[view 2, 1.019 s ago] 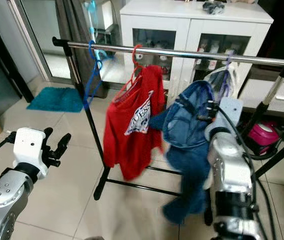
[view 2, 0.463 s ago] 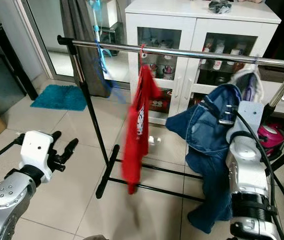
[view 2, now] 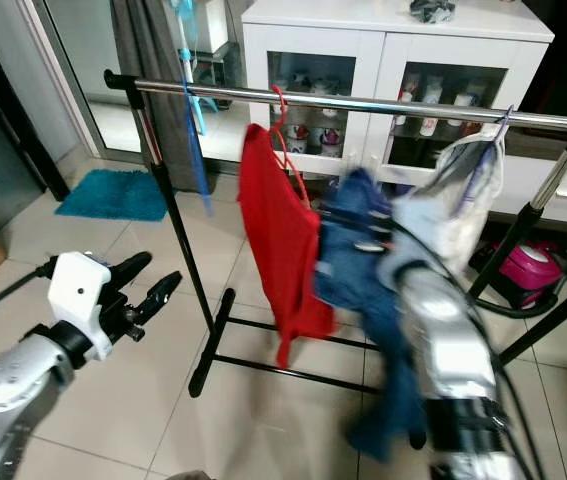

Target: Hang hanger

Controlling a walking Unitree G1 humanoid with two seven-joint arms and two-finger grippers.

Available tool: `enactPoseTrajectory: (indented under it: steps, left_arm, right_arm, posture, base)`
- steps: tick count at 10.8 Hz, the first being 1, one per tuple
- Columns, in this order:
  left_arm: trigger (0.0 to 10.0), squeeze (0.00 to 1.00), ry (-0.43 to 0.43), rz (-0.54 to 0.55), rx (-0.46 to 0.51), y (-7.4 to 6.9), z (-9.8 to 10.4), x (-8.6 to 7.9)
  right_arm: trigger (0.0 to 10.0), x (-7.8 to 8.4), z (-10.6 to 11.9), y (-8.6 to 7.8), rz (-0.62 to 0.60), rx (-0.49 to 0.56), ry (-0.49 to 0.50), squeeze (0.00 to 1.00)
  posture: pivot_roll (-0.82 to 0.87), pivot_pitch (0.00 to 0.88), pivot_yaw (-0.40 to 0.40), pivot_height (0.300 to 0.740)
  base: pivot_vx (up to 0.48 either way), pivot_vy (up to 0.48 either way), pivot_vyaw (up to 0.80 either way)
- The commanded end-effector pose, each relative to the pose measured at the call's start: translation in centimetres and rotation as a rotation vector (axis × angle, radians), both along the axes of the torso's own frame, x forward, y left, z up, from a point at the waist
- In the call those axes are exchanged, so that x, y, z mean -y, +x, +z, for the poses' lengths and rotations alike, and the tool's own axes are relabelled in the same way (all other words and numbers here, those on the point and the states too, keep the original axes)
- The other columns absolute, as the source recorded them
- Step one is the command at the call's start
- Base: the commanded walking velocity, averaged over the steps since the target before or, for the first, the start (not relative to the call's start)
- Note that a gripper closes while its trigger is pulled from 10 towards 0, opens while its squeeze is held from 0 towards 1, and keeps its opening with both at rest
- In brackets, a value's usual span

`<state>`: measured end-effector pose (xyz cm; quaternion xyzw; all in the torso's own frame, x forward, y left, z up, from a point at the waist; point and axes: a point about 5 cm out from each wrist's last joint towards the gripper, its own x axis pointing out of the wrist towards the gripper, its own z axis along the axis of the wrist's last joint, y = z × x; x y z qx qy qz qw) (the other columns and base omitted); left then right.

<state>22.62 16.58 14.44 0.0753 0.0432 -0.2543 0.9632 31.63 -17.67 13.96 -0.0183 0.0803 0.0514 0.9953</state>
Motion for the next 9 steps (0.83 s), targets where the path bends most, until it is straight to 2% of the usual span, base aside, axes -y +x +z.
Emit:
enactPoseTrajectory:
  steps: [1, 3, 6, 7, 8, 9]
  left_arm:
    - [10.0, 0.00, 0.006, -0.022, 0.039, 0.1, 1.0, -0.3]
    - [10.0, 0.00, 0.029, -0.035, 0.053, 0.3, 1.5, -0.6]
    - [10.0, 0.00, 0.049, -0.152, 0.076, -0.1, 3.4, -0.3]
    - [10.0, 0.00, 0.065, -0.179, 0.083, -0.3, 4.0, -0.1]
    - [10.0, 0.00, 0.069, -0.187, 0.087, -0.4, 4.5, -0.2]
    - [10.0, 0.00, 0.077, -0.198, 0.078, -0.7, 4.6, -0.2]
  right_arm:
    - [10.0, -0.9, 1.8, 1.0, -0.007, 0.041, -0.019, 0.00]
    - [10.0, -1.4, 2.3, 2.7, -0.058, 0.028, -0.035, 0.00]
    - [10.0, -2.8, 5.2, 7.8, -0.130, 0.070, -0.037, 0.00]
    - [10.0, -2.8, 6.8, 9.3, -0.175, 0.091, 0.013, 0.00]
    - [10.0, -3.0, 8.1, 10.0, -0.182, 0.123, 0.015, 0.00]
    - [10.0, -3.1, 8.4, 10.4, -0.190, 0.118, 0.011, 0.00]
  posture:
    - [0.02, 0.000, 0.059, 0.740]
    - [0.03, 0.000, 0.057, 0.740]
    - [0.06, 0.057, 0.056, 0.740]
    - [0.09, 0.079, 0.050, 0.740]
    - [0.10, 0.099, 0.043, 0.740]
    - [0.11, 0.119, 0.035, 0.740]
  base:
    - [0.000, 0.000, 0.00]
    - [0.000, 0.000, 0.00]
    - [0.000, 0.000, 0.00]
    - [0.000, 0.000, 0.00]
    - [0.000, 0.000, 0.00]
    - [0.000, 0.000, 0.00]
